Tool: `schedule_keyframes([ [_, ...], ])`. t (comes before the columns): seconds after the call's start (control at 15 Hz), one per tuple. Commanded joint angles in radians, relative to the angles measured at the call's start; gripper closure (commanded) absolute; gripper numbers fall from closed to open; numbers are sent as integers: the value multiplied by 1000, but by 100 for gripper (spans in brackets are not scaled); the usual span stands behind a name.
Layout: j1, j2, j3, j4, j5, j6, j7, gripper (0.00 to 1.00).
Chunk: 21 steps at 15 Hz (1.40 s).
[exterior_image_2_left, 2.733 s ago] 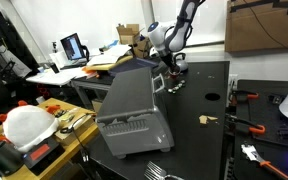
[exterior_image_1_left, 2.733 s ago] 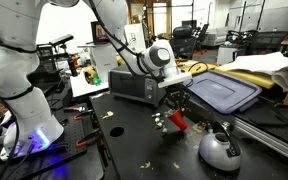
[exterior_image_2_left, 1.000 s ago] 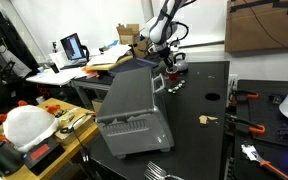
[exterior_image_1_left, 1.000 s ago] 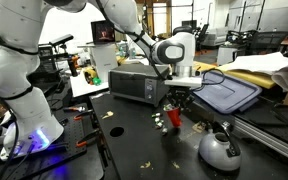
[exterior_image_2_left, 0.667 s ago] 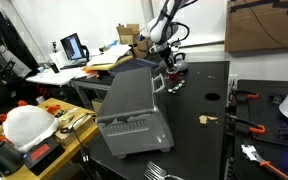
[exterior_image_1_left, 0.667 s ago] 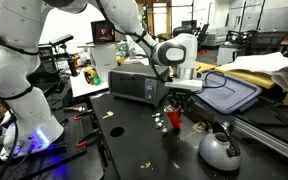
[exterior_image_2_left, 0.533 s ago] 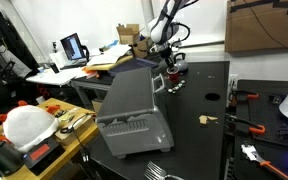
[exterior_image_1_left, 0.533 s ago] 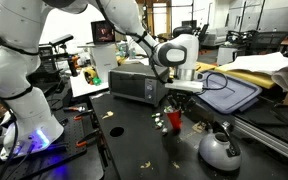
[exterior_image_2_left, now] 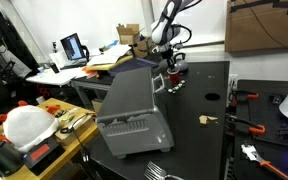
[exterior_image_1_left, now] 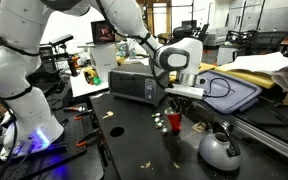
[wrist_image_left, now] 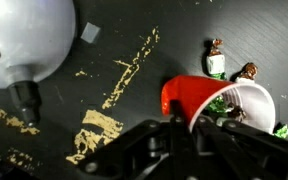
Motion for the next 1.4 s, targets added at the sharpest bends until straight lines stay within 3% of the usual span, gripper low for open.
schedule_keyframes([
  [0.0,-16,13,9,29,28,-22,-29,98],
  [0.07,-12,14,4,29,23,-17,-21,72],
  [0.2,-8,13,-1,29,15,-15,-13,69],
  [0.73,4,7,-13,42,0,-21,6,8],
  [0.8,4,8,-13,47,-1,-21,5,36],
  [0.87,1,13,-11,57,2,-29,-2,47],
  [0.93,2,15,-13,62,0,-28,2,48],
  [1.33,2,22,-23,80,-8,-22,5,94],
])
